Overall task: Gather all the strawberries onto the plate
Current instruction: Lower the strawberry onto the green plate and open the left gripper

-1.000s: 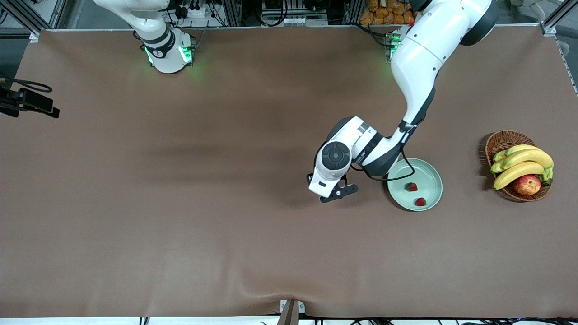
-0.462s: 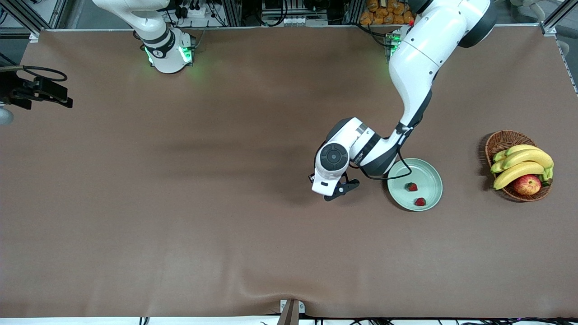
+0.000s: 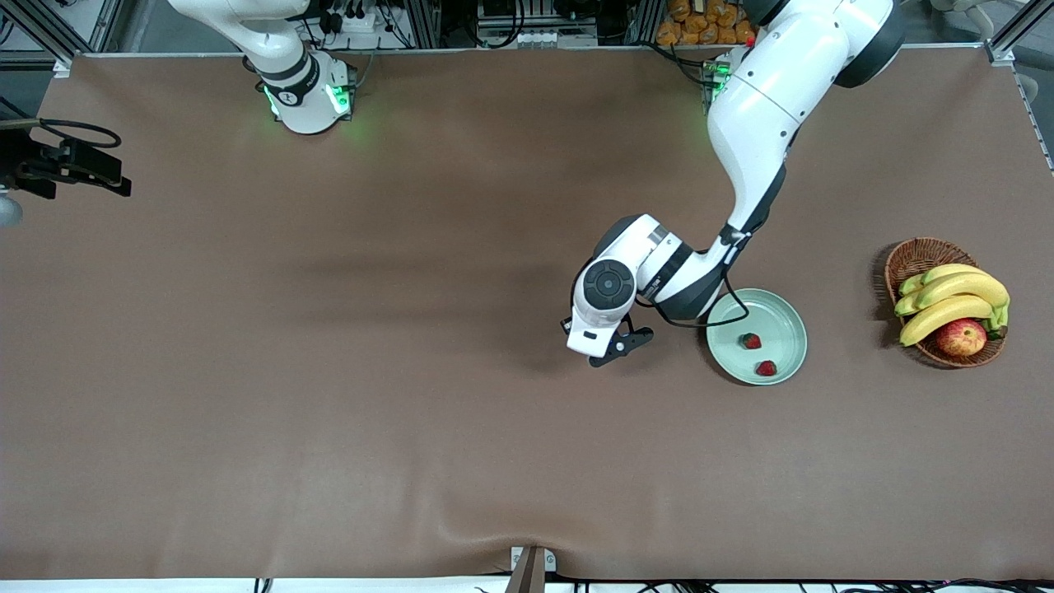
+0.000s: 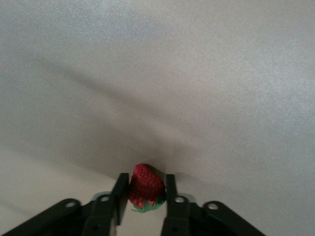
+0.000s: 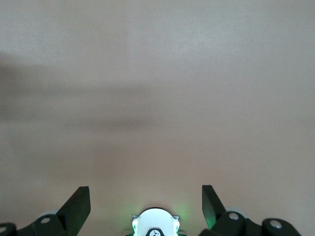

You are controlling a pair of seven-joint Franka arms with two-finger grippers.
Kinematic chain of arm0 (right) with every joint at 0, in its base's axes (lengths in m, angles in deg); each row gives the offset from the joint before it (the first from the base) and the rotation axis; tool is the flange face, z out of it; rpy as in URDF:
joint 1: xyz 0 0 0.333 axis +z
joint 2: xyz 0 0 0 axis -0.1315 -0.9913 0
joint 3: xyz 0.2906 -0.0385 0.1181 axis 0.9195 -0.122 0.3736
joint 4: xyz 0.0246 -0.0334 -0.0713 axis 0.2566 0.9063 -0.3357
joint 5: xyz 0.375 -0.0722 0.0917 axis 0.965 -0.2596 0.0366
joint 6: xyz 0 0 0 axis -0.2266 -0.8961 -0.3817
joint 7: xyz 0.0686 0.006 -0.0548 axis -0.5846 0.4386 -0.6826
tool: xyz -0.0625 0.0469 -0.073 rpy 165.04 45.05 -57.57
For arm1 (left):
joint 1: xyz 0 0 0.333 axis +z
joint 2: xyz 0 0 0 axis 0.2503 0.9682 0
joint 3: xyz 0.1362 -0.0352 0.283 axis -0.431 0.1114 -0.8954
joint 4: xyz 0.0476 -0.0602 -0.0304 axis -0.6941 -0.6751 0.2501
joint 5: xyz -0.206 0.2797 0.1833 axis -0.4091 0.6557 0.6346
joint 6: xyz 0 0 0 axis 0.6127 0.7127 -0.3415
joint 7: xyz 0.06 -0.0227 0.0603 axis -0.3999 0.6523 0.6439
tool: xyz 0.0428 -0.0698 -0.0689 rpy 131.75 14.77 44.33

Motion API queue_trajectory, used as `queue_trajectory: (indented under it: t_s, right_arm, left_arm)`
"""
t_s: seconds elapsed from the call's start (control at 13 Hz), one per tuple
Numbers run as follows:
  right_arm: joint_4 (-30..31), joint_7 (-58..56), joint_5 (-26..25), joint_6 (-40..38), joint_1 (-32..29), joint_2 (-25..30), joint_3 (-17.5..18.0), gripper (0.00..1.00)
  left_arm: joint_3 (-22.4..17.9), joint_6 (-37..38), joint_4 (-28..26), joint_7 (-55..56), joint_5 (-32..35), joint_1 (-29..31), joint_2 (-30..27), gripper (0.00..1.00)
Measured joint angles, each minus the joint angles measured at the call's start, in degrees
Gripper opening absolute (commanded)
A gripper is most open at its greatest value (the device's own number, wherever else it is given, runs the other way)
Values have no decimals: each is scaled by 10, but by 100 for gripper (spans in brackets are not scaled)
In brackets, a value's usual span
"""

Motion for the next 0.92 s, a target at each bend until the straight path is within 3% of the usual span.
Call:
queue_trajectory:
  t_s: [0.46, 0.92]
  right_arm:
    - [23, 0, 0, 51, 0, 0, 0, 100]
    - [26, 0, 0, 56, 0, -1, -5, 100]
  left_arm:
    - [-1, -6, 14, -18, 1, 11, -16, 0]
    - [1, 94, -10, -194, 1, 124, -126, 0]
